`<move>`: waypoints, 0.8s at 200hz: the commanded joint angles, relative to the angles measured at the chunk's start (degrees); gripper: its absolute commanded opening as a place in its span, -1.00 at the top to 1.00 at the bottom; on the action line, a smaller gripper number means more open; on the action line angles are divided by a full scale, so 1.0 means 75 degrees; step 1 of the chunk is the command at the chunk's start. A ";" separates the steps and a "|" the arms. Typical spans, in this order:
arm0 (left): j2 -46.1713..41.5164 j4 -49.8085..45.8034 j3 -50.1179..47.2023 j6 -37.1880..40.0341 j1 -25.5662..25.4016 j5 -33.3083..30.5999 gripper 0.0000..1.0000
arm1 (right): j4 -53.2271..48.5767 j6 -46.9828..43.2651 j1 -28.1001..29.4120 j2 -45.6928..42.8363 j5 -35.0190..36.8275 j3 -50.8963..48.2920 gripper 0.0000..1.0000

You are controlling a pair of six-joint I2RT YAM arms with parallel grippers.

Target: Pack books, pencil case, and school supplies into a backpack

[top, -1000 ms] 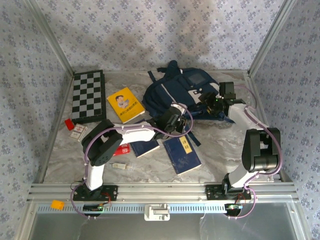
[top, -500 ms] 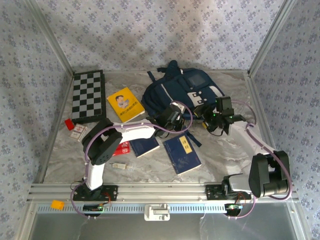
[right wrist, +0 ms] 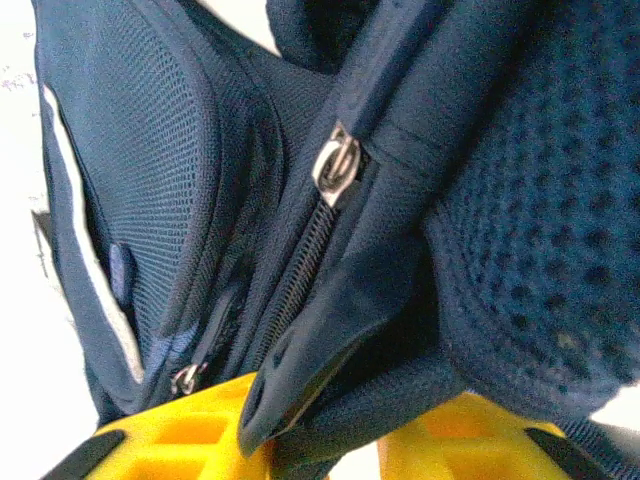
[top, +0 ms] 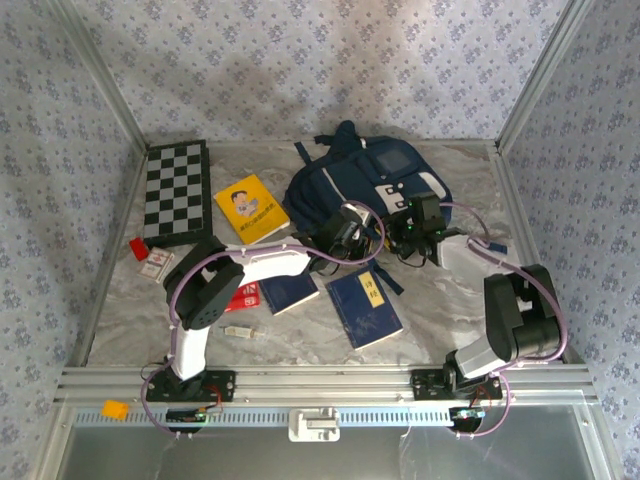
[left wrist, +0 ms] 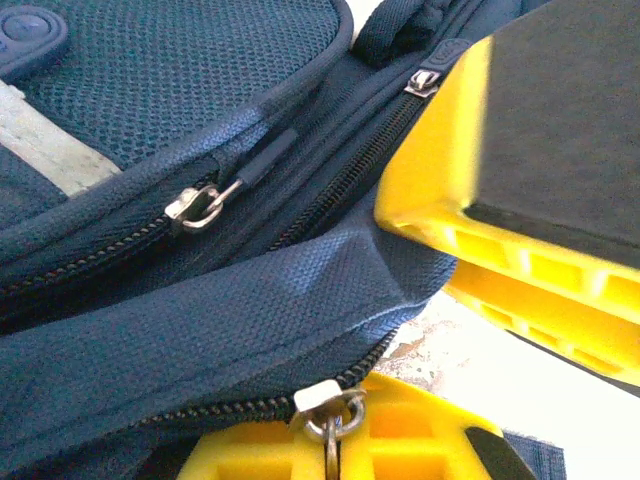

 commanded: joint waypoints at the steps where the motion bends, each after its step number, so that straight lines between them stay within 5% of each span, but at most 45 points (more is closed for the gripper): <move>1: -0.0179 0.0249 0.0473 0.0166 -0.0010 0.0254 1.00 | -0.0722 -0.0716 -0.0071 0.0165 0.0354 0.0603 0.69; 24: -0.0478 -0.0095 0.0218 0.0384 0.0064 0.0137 1.00 | -0.0925 -0.1302 -0.0406 0.0053 0.0311 0.0533 1.00; 83: -0.1474 -0.0589 -0.1205 0.1398 0.0676 0.0112 1.00 | -0.1823 -0.2525 -0.1573 0.0070 -0.0219 0.0991 1.00; 124: -0.1486 -0.1488 -0.0561 0.1458 0.0747 0.0610 1.00 | -0.1667 -0.2781 -0.1824 0.0824 -0.0599 0.1515 1.00; 160: -0.1186 -0.1365 -0.0013 0.1347 0.0322 0.0749 1.00 | -0.1896 -0.3111 -0.1576 0.0656 -0.0653 0.1515 0.10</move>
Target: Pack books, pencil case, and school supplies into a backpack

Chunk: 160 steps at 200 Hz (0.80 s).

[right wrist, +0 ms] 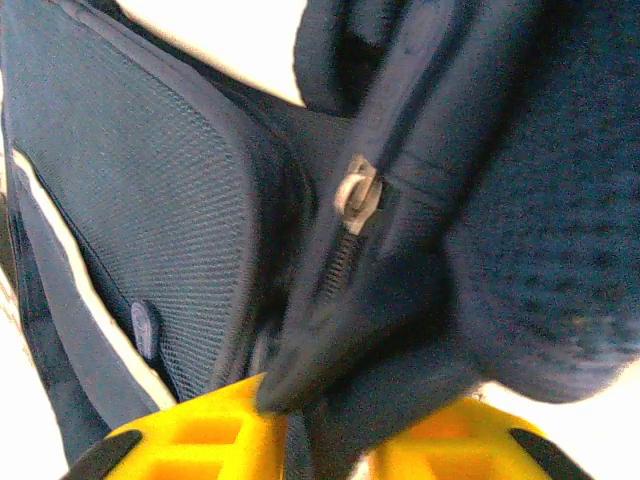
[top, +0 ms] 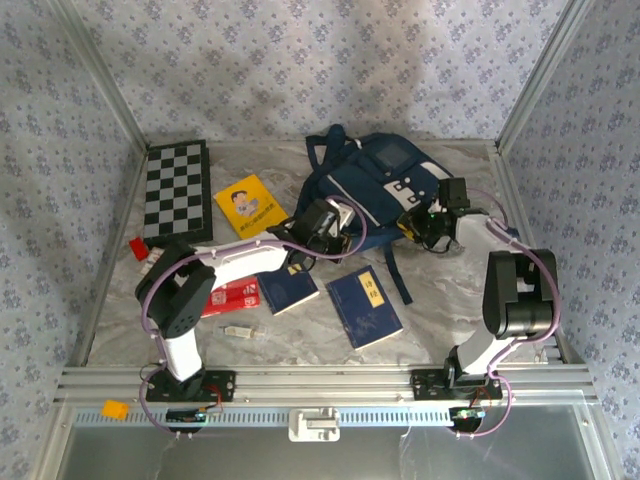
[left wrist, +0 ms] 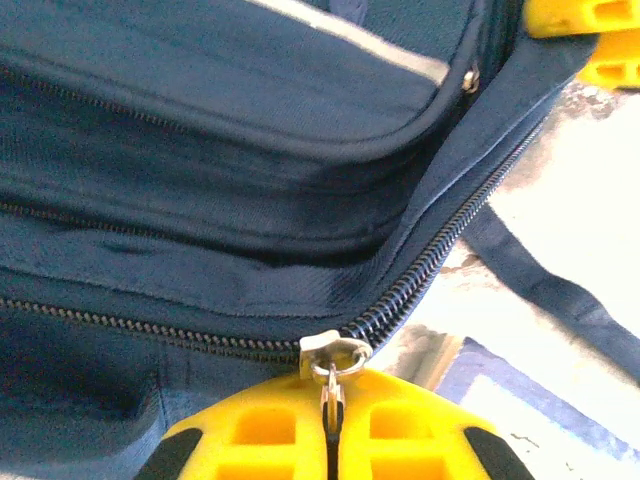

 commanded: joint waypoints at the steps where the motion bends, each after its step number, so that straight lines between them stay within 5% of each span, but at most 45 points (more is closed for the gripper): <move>1: -0.0029 -0.0265 0.0609 0.0036 -0.0277 0.0183 1.00 | -0.0161 -0.0503 0.0079 -0.0232 0.0370 0.0194 0.08; 49: 0.0135 -0.0204 0.0662 -0.0157 -0.0297 0.0378 1.00 | -0.0618 -0.0282 0.0178 -0.1842 0.0216 -0.1157 -0.49; 97: 0.0368 -0.0117 0.1032 -0.0232 -0.0554 0.0510 1.00 | 0.0933 0.1591 0.0971 -0.2326 -0.0053 -0.2235 -0.59; 133: 0.0402 -0.0033 0.1078 -0.0278 -0.0738 0.0517 1.00 | 0.1674 0.1821 0.1435 -0.1594 0.0405 -0.1906 -0.48; 160: 0.0353 0.0102 0.0969 -0.0429 -0.0791 0.0588 1.00 | 0.1948 0.1674 0.1503 -0.1215 0.0549 -0.1851 -0.15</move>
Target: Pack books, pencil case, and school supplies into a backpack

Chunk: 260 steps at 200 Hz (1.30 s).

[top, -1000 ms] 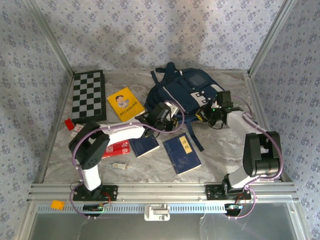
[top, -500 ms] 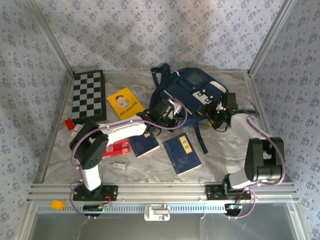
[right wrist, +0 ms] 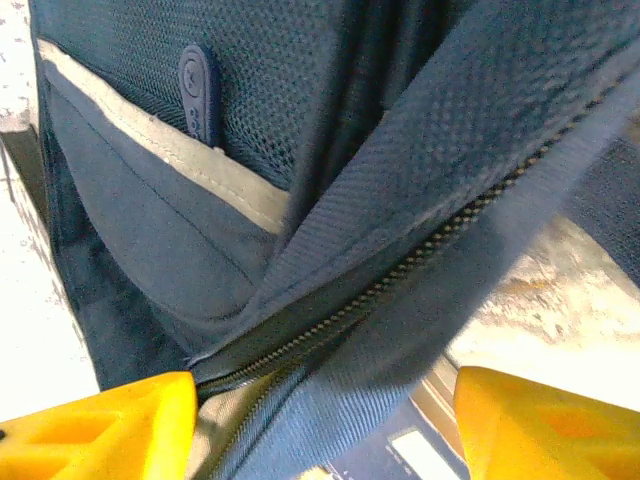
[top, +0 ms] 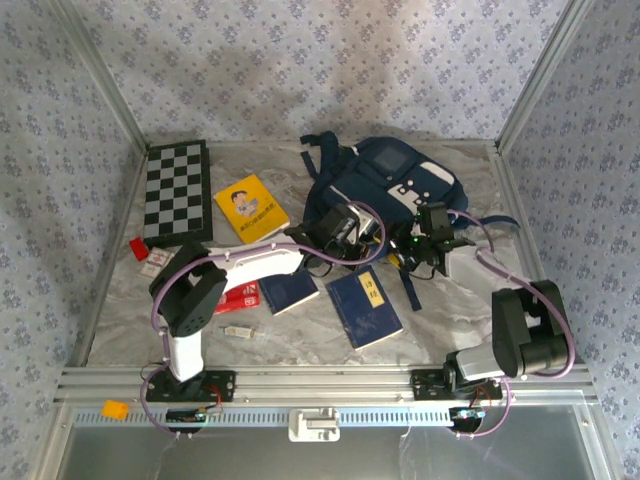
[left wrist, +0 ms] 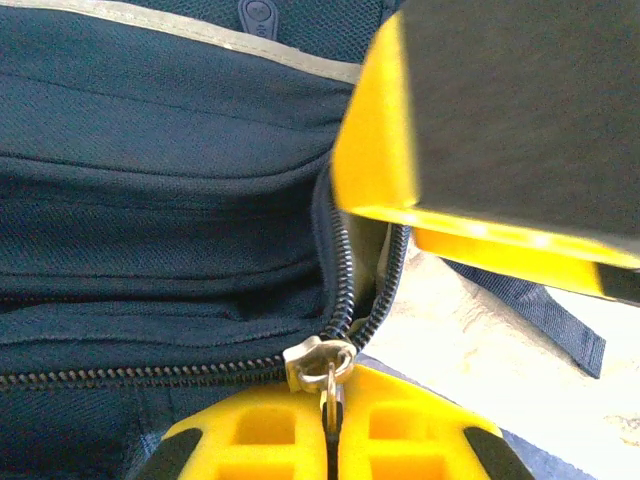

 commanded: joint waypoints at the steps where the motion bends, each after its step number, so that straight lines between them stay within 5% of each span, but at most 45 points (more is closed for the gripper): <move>1: -0.0128 0.0458 0.0245 -0.0148 -0.0147 0.0328 1.00 | 0.0445 0.0103 0.0088 0.0282 0.0427 0.0186 -0.13; 43: -0.0292 0.0347 0.0033 -0.0032 -0.0128 0.0182 1.00 | -0.0334 -0.0702 -0.0108 0.0255 0.0776 0.0324 0.78; 60: -0.0433 0.0112 -0.0139 0.0066 -0.0072 0.0036 1.00 | -0.0748 -0.1122 -0.0348 0.0154 0.0825 0.0387 1.00; 134: -0.1186 -0.0044 -0.1452 0.0219 0.0837 0.0949 1.00 | -0.1927 -0.2780 -0.1616 0.0762 0.0734 0.1646 1.00; 180: -0.0346 0.0271 -0.0385 -0.0261 0.0235 0.1247 1.00 | -0.1868 -0.3037 -0.1578 0.1857 0.0695 0.2726 0.53; 219: 0.0310 0.0885 0.0055 -0.1069 0.0062 0.1187 1.00 | -0.2930 -0.3043 -0.1051 0.1329 0.1817 0.2837 -0.56; 260: 0.0488 0.0689 0.0464 -0.0732 0.0074 0.1171 1.00 | -0.3565 -0.2204 -0.0243 -0.0088 0.2466 0.1839 -0.87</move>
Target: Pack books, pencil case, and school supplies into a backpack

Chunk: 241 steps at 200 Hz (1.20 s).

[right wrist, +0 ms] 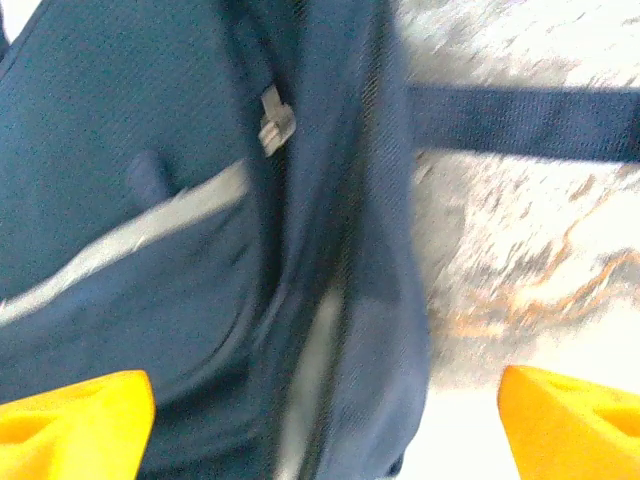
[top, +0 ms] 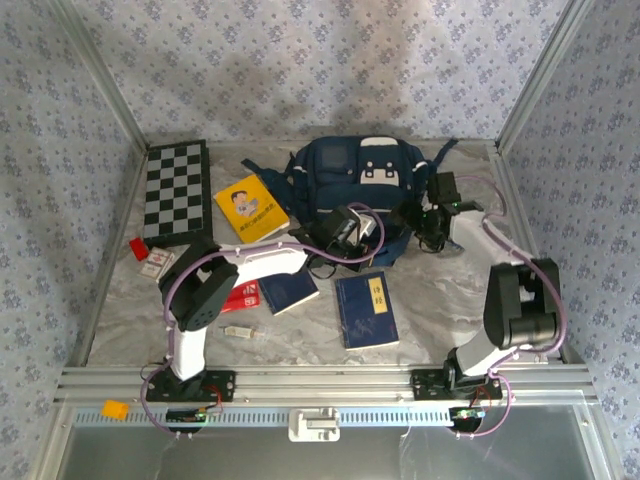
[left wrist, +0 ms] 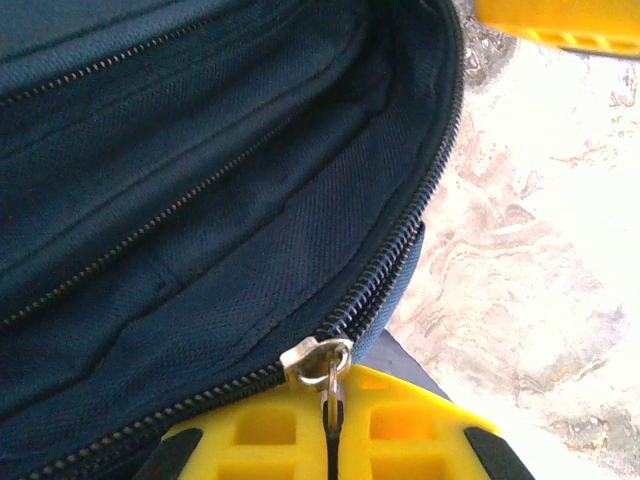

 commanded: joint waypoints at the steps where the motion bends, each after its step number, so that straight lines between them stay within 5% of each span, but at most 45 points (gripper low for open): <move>1: -0.0028 0.0167 0.0455 0.0061 -0.0057 0.0277 1.00 | -0.0723 0.0562 0.0341 -0.0945 0.0548 -0.0599 -0.87; 31: -0.0235 0.0452 0.0216 0.0204 -0.0051 0.0318 1.00 | -0.0353 0.1475 0.0808 -0.1668 0.0271 -0.1201 -0.91; 83: -0.0474 0.0947 -0.0197 0.0280 -0.0057 0.0485 1.00 | 0.0806 0.2656 0.1026 -0.1179 0.0055 -0.1329 -0.65; 127: -0.0611 0.1108 -0.0282 0.0310 -0.0050 0.0582 1.00 | 0.0854 0.2778 0.1449 -0.0422 0.0573 -0.0725 -0.18; 183: -0.0995 0.0968 -0.0458 0.0468 -0.0051 0.0238 1.00 | 0.0552 0.2452 0.1234 -0.0361 0.0834 -0.0685 0.84; 200: -0.1307 0.0961 -0.0749 0.0577 -0.0006 0.0155 1.00 | 0.0385 0.2232 0.0977 -0.0433 0.0807 -0.0735 1.00; 241: -0.2063 0.0760 -0.1751 0.0625 0.0699 0.0068 1.00 | 0.0186 0.1671 0.0385 -0.0734 0.0711 -0.0761 1.00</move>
